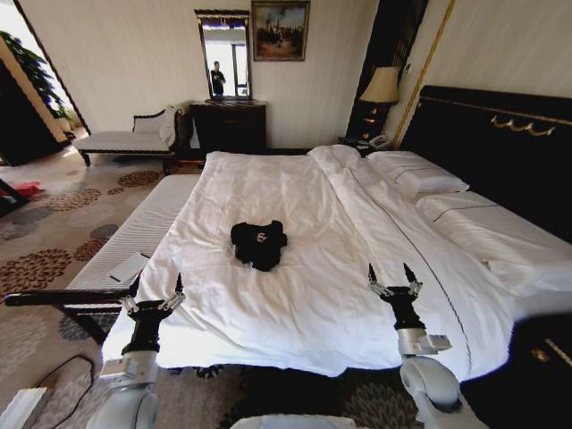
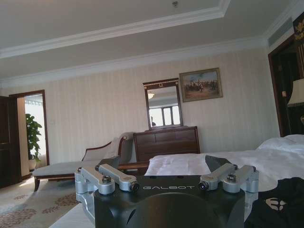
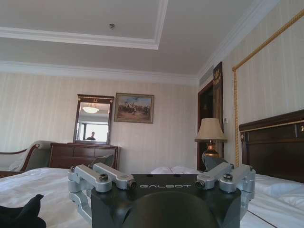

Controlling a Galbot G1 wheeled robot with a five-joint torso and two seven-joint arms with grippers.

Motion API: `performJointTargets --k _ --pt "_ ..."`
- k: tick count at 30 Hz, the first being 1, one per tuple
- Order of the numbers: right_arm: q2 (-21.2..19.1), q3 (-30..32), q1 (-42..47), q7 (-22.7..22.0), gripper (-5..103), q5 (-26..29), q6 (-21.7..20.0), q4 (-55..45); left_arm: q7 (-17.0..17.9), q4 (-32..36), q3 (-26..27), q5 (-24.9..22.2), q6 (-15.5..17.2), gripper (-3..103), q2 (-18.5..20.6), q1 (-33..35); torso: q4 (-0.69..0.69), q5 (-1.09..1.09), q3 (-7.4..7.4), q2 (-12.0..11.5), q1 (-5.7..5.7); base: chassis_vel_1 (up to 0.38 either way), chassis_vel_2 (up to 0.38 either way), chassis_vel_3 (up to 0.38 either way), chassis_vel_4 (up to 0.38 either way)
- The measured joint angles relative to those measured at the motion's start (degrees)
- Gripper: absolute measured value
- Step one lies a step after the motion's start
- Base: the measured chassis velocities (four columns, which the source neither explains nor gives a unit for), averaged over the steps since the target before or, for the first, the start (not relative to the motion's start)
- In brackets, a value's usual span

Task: Fold the clothes on the bed.

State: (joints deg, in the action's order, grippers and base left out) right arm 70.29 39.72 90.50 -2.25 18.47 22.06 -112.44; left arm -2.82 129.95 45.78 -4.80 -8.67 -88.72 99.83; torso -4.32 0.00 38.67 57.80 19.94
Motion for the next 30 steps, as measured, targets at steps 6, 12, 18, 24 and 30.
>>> performJointTargets --k 6,12,18,24,30 --pt "0.0 0.0 -0.3 0.0 100 -0.5 1.5 0.7 0.0 -0.2 -0.1 0.4 -0.3 100 -0.3 0.2 0.00 -0.01 0.01 0.0 0.02 -0.198 0.198 0.177 -0.180" --pt "0.1 -0.5 -1.1 0.4 100 -0.2 3.0 1.0 0.0 -0.2 0.3 0.3 -0.4 100 -0.3 0.2 0.02 0.00 0.03 0.0 0.08 -0.230 0.214 0.236 -0.229" --pt "0.1 -0.4 -0.9 0.7 100 -0.5 3.7 1.4 -0.1 -0.3 0.3 0.3 -0.4 100 -0.3 0.2 0.01 0.00 0.04 0.0 0.11 -0.091 0.102 0.077 -0.068" --pt "0.0 -0.2 -0.6 0.7 100 -1.1 4.0 1.4 -0.1 -0.3 0.4 0.2 -0.4 100 -0.1 0.2 0.00 0.00 -0.03 0.0 -0.07 0.019 -0.015 -0.014 0.017" --pt "0.1 -0.1 -0.7 0.7 100 -2.2 3.9 1.4 -0.1 -0.3 0.4 0.2 -0.4 100 0.0 0.2 0.00 -0.01 0.00 0.0 -0.01 0.028 -0.010 -0.035 0.022"
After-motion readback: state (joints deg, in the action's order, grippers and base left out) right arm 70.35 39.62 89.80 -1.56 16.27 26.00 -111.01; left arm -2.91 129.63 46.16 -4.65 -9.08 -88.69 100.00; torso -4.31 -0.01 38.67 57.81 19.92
